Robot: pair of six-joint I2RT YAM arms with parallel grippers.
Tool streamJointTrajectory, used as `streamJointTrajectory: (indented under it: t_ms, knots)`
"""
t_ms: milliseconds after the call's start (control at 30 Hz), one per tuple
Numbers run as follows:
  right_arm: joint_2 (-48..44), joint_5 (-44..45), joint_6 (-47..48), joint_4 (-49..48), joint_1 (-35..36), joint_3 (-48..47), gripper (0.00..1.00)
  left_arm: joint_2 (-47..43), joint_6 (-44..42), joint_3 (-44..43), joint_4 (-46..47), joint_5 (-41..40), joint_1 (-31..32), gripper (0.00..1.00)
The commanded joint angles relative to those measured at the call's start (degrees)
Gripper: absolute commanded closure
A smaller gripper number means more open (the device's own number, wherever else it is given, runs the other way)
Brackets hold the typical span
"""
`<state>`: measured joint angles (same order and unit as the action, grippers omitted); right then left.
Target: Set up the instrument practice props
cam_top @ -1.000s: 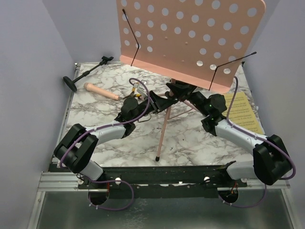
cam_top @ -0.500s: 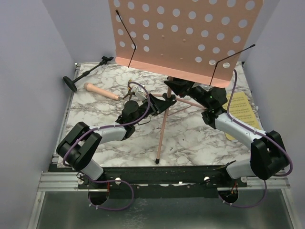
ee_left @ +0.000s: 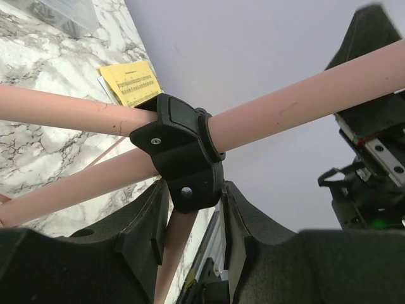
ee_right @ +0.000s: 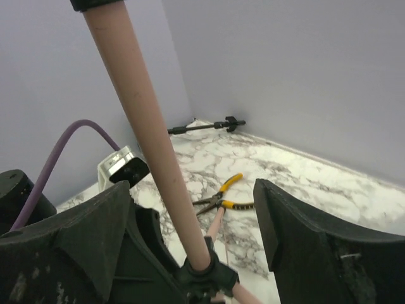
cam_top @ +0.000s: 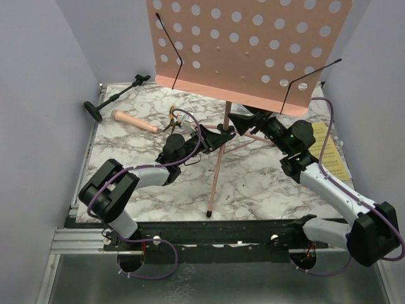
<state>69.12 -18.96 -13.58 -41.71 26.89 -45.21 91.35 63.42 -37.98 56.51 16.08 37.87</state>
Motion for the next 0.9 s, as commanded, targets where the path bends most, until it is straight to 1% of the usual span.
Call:
streamJointTrajectory:
  t_ms: [0,100,200,300,433,567,600,667,733,867]
  knots:
    - [-8.3,8.9,-5.8,19.1,-0.1,3.4,0.15,4.8,0.5,2.1,-16.0,5.0,0.5,1.0]
    - [-13.1,14.0,-10.5,29.8,-0.2,5.0,0.11,4.7,1.3,1.8,-16.0,6.3,0.5,1.0]
    - [-16.4,12.7,-18.4,33.4,-0.2,6.8,0.13,4.5,2.6,1.7,-16.1,7.9,0.4,1.0]
    - [-16.9,10.7,-27.2,34.3,-0.2,7.1,0.21,4.3,3.2,0.9,-16.2,9.6,0.2,1.0]
    - [-14.4,9.9,-38.3,34.8,-0.3,4.9,0.3,4.0,3.0,-0.1,-17.4,11.2,-0.4,1.0]
    - [-11.3,10.9,-49.9,37.8,-0.8,2.1,0.44,3.9,1.5,-0.8,-18.8,12.4,-0.8,1.0]
    - [-10.6,10.8,-52.2,38.1,-1.0,2.0,0.48,3.8,1.1,-0.8,-19.0,12.6,-1.0,1.0]
    - [-9.6,11.0,-55.6,37.9,-1.4,2.2,0.49,3.4,0.0,-0.9,-19.1,12.6,-1.1,1.0]
    - [-8.1,11.0,-59.0,38.0,-1.8,2.4,0.54,3.2,-1.3,-1.2,-19.5,12.9,-1.3,1.0]
    - [-3.9,11.0,-64.6,45.8,-2.6,-0.1,0.67,3.4,-2.2,-2.0,-19.9,14.6,-1.9,1.0]
